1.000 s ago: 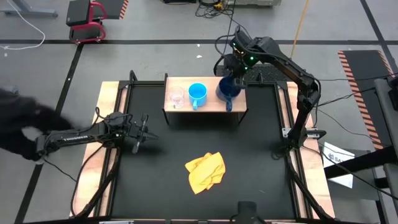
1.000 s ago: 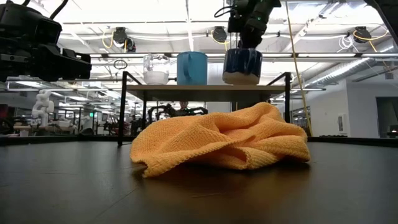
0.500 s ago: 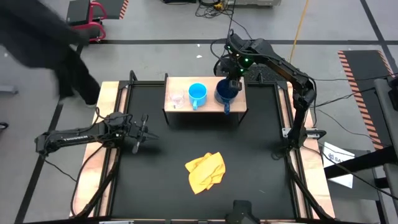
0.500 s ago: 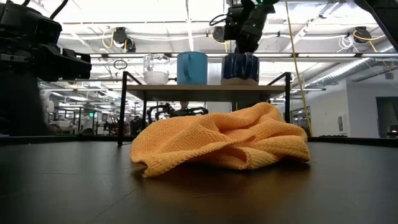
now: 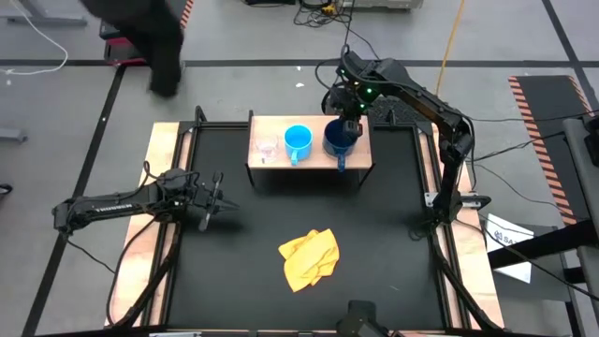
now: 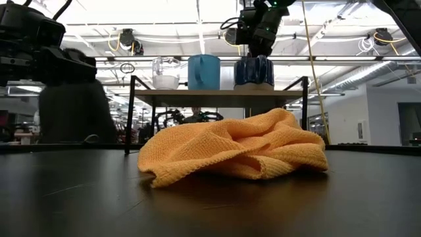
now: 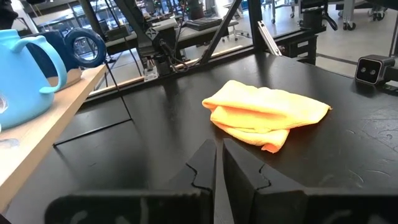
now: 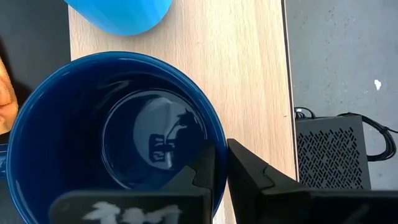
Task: Stack small to large cups/mugs on shelf
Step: Put the dark blue mug on the shelf, then return to Home Position
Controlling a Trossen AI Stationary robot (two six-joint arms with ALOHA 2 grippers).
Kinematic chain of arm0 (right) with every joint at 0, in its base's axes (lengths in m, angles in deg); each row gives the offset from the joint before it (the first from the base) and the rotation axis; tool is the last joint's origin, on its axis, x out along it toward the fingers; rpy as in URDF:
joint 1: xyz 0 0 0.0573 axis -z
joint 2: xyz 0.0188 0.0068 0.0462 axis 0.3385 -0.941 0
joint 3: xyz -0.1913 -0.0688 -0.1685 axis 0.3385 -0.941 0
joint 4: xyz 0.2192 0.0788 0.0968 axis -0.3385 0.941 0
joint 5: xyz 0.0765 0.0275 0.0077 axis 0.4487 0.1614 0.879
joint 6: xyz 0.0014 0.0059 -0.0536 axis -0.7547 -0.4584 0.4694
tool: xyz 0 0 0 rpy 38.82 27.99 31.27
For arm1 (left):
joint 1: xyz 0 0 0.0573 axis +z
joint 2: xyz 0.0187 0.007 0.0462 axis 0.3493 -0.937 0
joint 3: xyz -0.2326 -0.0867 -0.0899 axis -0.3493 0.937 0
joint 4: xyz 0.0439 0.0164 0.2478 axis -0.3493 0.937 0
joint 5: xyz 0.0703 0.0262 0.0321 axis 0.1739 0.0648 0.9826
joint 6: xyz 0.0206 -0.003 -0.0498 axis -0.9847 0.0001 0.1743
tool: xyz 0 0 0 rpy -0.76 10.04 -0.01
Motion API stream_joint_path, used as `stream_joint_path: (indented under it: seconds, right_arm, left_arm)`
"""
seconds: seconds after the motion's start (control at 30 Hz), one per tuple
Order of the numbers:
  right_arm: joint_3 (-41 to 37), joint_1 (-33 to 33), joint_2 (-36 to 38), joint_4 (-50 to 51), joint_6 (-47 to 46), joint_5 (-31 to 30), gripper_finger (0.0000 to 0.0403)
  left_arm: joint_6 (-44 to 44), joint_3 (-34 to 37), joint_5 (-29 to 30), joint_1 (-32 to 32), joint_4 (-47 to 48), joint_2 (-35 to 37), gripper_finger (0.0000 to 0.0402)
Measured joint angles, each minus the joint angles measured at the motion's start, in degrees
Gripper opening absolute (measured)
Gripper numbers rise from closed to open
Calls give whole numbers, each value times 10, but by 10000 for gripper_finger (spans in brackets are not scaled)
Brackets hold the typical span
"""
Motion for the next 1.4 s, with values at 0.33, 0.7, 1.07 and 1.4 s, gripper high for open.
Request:
stream_joint_path:
  seconds: [0.33,0.7,1.07,1.4]
  right_arm:
    - [-1,-3,0,-16,-12,-2,38]
    - [-1,-3,1,-18,-12,-2,91]
    - [-1,-12,81,-31,-39,-27,122]
    - [-10,-87,207,-27,-59,-25,51]
  left_arm:
    - [3,0,0,0,1,0,31]
    - [3,0,0,0,2,0,31]
    - [2,0,-1,0,2,0,31]
    - [-9,0,0,0,-3,0,31]
